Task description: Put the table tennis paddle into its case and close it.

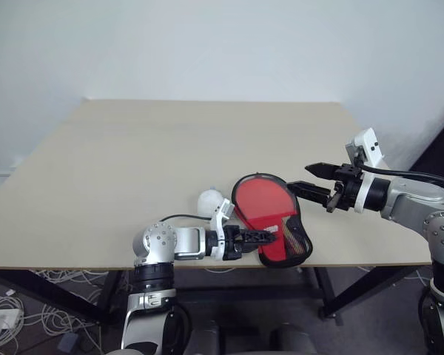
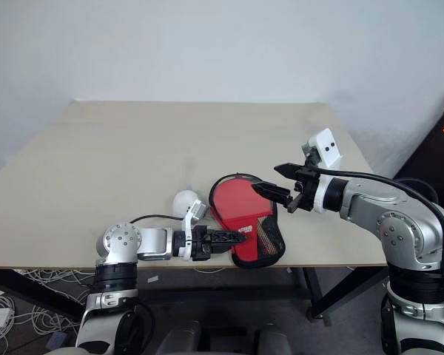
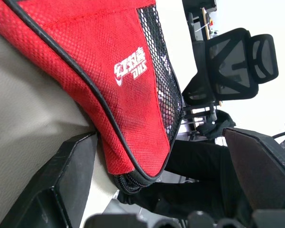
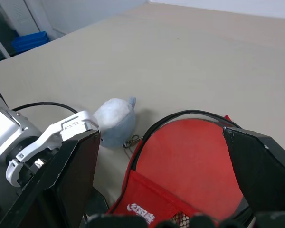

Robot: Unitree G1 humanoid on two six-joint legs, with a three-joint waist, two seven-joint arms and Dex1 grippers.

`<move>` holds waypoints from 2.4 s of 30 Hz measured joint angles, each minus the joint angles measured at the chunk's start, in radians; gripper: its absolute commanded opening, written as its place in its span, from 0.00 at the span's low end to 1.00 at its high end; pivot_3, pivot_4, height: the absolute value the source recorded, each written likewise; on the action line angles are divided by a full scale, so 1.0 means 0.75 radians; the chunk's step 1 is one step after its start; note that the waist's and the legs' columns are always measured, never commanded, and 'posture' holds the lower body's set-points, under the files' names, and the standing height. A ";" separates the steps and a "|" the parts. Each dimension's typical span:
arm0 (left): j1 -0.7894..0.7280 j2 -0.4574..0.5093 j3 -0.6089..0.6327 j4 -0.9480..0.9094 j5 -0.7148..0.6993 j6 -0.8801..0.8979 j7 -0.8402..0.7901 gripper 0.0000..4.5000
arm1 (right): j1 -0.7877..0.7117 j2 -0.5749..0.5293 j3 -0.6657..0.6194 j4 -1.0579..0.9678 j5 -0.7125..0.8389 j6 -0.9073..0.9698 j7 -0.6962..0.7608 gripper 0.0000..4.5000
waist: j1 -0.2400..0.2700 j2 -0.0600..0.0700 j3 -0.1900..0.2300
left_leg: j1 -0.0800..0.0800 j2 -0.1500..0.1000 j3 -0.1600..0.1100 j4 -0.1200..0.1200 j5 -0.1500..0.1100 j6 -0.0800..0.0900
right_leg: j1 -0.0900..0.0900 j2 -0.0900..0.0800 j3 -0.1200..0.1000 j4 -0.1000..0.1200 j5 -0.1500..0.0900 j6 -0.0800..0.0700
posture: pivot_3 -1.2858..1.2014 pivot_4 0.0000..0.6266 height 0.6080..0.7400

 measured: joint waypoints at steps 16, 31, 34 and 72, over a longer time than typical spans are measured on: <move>-0.024 0.184 -0.194 0.062 -0.021 -0.020 0.012 0.01 | -0.010 0.027 0.000 0.000 0.029 0.027 -0.057 1.00 | -0.014 0.001 -0.002 | 0.001 0.001 0.000 -0.002 0.000 0.000 | -0.001 0.001 0.000 0.001 0.000 0.000 | 0.52 0.00 1.00; 0.014 0.391 -0.350 -0.024 -0.182 -0.012 -0.059 0.01 | -0.012 0.066 0.000 -0.013 0.038 0.041 -0.106 1.00 | -0.022 0.003 -0.003 | 0.001 0.002 0.001 -0.005 0.000 0.000 | -0.004 0.001 0.000 0.001 0.000 0.000 | 0.52 0.00 1.00; 0.043 0.474 -0.368 -0.070 -0.309 -0.001 -0.031 0.01 | -0.012 0.066 0.000 -0.014 0.038 0.041 -0.107 1.00 | -0.021 0.003 -0.003 | 0.000 0.002 0.001 -0.004 0.000 0.000 | -0.004 0.001 0.000 0.001 0.000 0.000 | 0.52 0.00 1.00; 0.115 0.679 -0.448 -0.271 -0.816 0.004 0.237 0.69 | -0.036 0.148 0.070 -0.005 0.035 0.047 -0.116 1.00 | -0.017 0.003 -0.002 | 0.000 0.002 0.002 -0.005 0.000 -0.001 | -0.005 0.000 0.000 0.000 0.000 -0.001 | 0.52 0.00 1.00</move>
